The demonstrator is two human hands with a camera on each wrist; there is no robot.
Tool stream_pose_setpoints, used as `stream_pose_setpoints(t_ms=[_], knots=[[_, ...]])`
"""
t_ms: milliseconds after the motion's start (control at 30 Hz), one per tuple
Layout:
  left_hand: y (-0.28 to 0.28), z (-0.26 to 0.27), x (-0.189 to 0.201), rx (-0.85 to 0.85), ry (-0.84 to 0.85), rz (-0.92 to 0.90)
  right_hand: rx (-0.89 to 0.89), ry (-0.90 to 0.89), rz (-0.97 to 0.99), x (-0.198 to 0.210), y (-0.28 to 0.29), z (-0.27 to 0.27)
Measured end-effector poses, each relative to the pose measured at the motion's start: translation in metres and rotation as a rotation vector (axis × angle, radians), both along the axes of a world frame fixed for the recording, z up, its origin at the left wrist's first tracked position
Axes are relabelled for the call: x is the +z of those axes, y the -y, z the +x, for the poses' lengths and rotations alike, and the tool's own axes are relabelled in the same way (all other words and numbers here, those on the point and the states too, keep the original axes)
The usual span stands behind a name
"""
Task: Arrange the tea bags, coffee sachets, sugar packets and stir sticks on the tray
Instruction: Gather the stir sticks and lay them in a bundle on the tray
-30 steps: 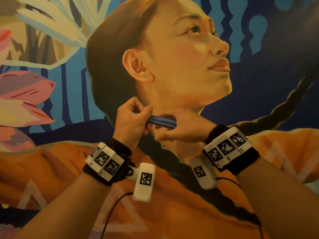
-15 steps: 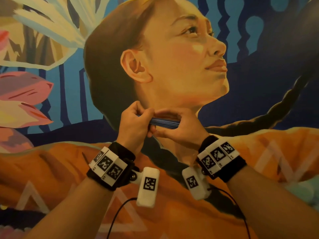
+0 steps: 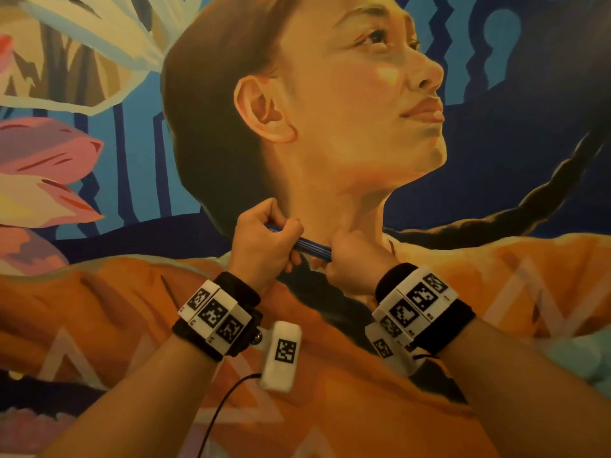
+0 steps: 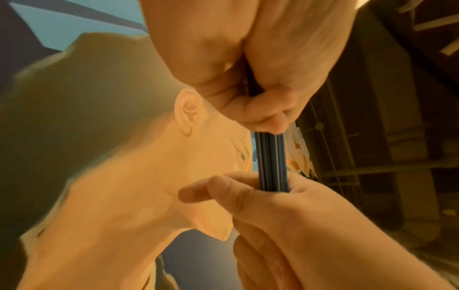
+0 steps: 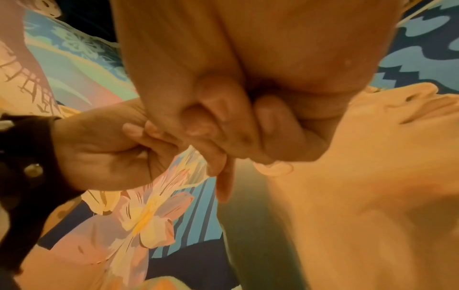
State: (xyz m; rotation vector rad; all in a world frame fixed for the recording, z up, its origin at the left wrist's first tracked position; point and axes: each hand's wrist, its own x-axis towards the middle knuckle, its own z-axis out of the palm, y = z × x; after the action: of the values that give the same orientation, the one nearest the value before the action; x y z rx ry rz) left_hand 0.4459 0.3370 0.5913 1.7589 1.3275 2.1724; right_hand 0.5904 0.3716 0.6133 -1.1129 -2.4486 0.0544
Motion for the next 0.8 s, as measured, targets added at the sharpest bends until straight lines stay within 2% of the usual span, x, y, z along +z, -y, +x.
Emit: stream_pose_setpoints(t_ms=[67, 200, 300, 400, 533, 633, 800], knots=[[-0.001, -0.003, -0.013, -0.045, 0.114, -0.008, -0.019, -0.012, 0.019, -0.009, 0.004, -0.004], [-0.005, -0.003, -0.050, -0.366, 0.487, -0.121, -0.066, -0.044, 0.023, -0.036, 0.002, -0.015], [-0.013, -0.001, -0.088, -0.520, 0.591, -0.212, -0.078, -0.095, -0.051, -0.068, -0.012, -0.031], [-0.019, -0.001, -0.126, -0.576, 0.725, -0.200, -0.118, -0.061, -0.115, -0.106, -0.023, -0.047], [-0.025, -0.003, -0.175, -0.466, 0.888, -0.267, -0.120, -0.063, -0.190, -0.165, -0.031, -0.062], [-0.027, -0.006, -0.216, -0.345, 0.967, -0.416, -0.109, -0.032, -0.260, -0.217, -0.031, -0.070], [-0.021, -0.020, -0.297, -0.171, 0.892, -0.734, -0.031, 0.101, -0.525, -0.315, -0.024, -0.070]])
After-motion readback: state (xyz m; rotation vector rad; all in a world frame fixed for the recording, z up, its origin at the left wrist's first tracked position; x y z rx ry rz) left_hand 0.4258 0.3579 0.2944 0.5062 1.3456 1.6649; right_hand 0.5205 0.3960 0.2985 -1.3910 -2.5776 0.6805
